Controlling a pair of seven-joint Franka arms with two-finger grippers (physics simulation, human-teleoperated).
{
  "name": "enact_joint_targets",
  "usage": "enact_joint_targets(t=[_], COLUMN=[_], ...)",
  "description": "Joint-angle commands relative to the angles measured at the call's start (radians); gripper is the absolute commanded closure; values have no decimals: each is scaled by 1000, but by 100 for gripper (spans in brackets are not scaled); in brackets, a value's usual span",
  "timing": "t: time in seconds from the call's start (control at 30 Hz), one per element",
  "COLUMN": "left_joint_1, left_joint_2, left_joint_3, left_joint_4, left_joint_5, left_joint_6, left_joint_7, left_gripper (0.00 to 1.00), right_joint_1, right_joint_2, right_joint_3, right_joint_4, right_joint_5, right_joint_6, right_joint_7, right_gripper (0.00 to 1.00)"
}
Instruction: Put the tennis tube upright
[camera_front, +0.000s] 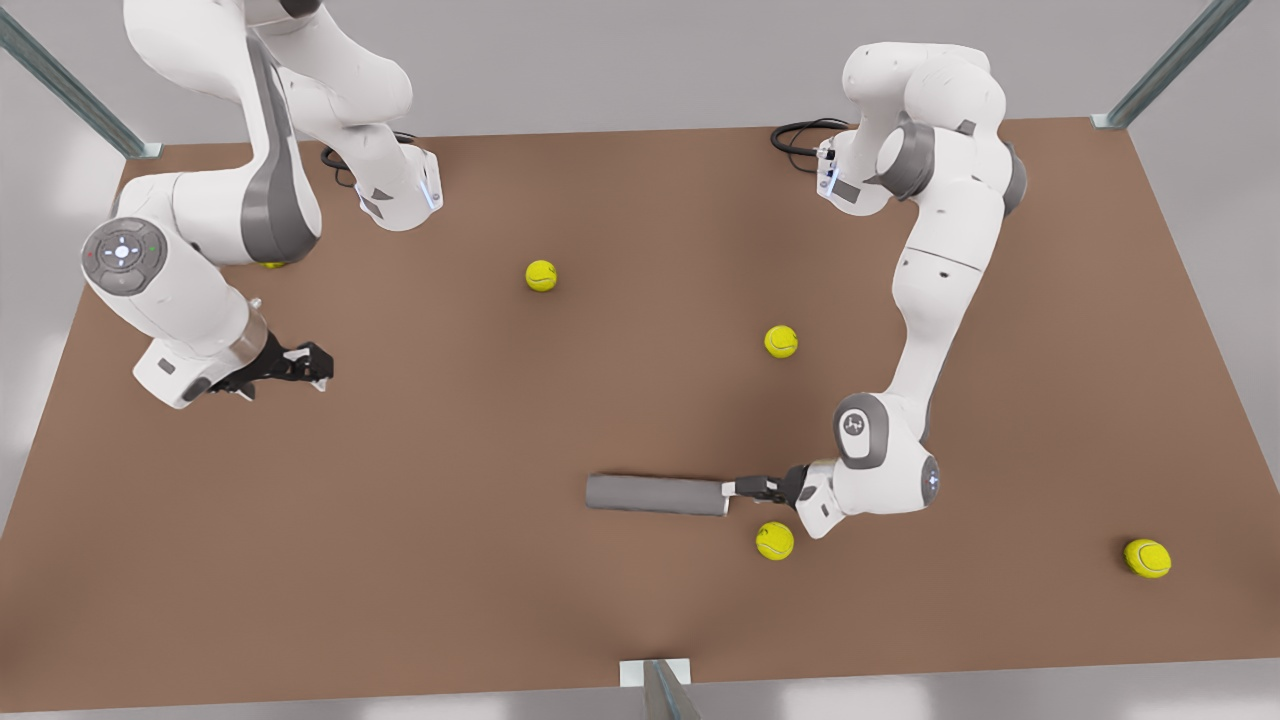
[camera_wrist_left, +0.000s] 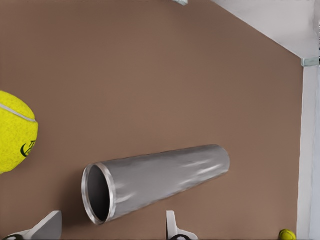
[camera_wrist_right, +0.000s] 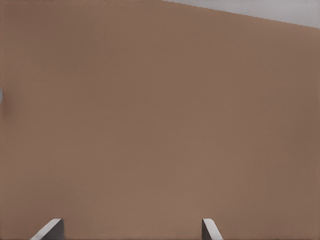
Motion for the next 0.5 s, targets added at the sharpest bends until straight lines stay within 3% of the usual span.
enact_joint_targets(t=[0.0, 0.47], left_joint_1=[0, -12], left_joint_2=[0, 34], left_joint_3=[0, 0], left_joint_4=[0, 43], left_joint_5=[1, 1], left_joint_6=[0, 18], left_joint_7=[0, 8], left_gripper=[1, 1], right_joint_1=[-1, -10], right_joint_2=[0, 1], right_joint_3=[0, -2], right_joint_4=[0, 2], right_joint_5=[0, 0], right_joint_6=[0, 2], right_joint_7=[0, -2], right_gripper=[0, 0])
